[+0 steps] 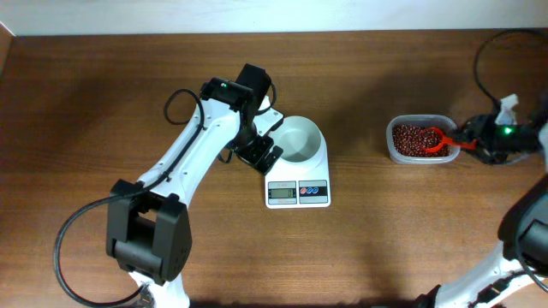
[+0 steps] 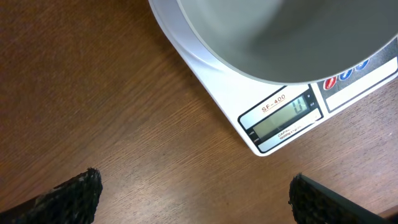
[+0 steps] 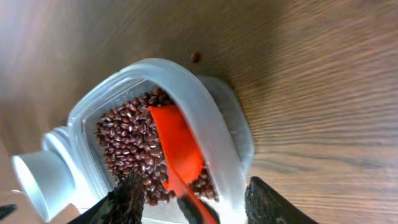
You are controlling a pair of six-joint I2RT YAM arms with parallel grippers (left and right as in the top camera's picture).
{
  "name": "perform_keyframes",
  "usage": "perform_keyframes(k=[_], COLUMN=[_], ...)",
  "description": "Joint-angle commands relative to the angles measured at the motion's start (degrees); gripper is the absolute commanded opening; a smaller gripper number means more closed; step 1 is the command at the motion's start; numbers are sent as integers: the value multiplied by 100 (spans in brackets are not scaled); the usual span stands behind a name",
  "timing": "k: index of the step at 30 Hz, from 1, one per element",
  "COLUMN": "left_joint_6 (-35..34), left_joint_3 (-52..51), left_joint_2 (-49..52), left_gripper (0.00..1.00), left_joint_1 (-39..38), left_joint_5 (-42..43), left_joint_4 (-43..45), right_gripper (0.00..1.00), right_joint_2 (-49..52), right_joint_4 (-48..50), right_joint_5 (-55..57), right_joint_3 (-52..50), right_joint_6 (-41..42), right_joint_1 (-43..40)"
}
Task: Scoop item into bowl and weigh 50g on scale
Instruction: 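Dig red scoop into the beans with right gripper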
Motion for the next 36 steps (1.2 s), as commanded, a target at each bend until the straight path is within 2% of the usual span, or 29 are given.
perform_keyframes(k=[1, 3, 4, 5, 7, 10, 13, 15, 21, 22, 23, 25, 26, 29, 36], left_joint_6=[31, 31, 31, 31, 31, 31, 31, 31, 31, 31, 31, 31, 31, 31, 31], left_joint_3=[20, 20, 20, 20, 20, 20, 20, 20, 20, 20, 20, 20, 20, 20, 20], left_joint_2=[52, 52, 52, 52, 52, 52, 52, 52, 52, 52, 52, 52, 52, 52, 52], left_gripper=[99, 99, 99, 99, 99, 99, 99, 99, 99, 99, 99, 99, 99, 99, 99], left_joint_1=[-17, -17, -17, -17, -17, -17, -17, -17, -17, -17, -17, -17, -17, -17, -17], left_joint_5=[24, 24, 24, 24, 22, 22, 24, 24, 22, 22, 24, 22, 22, 24, 24], left_joint_4=[11, 11, 11, 11, 11, 11, 11, 11, 11, 11, 11, 11, 11, 11, 11], right_gripper=[53, 39, 38, 39, 48, 50, 50, 50, 49, 45, 34, 28, 20, 4, 4], right_joint_2=[-24, -24, -24, -24, -24, -24, -24, -24, -24, -24, -24, -22, -20, -17, -13], right_joint_4=[-11, -7, -4, -31, -168, -424, -533, -531, -529, -511, -476, -411, -400, -393, -577], right_joint_5=[533, 535, 560, 745, 772, 763, 686, 188, 162, 166, 168, 219, 319, 317, 420], right_joint_3=[-2, -2, 0, 61, 299, 570, 584, 584, 584, 584, 584, 581, 581, 581, 529], right_joint_6=[223, 223, 227, 348, 348, 348, 348, 350, 345, 343, 343, 345, 345, 345, 321], right_joint_1=[282, 339, 339, 339, 339, 339, 339, 339, 341, 341, 339, 341, 339, 341, 376])
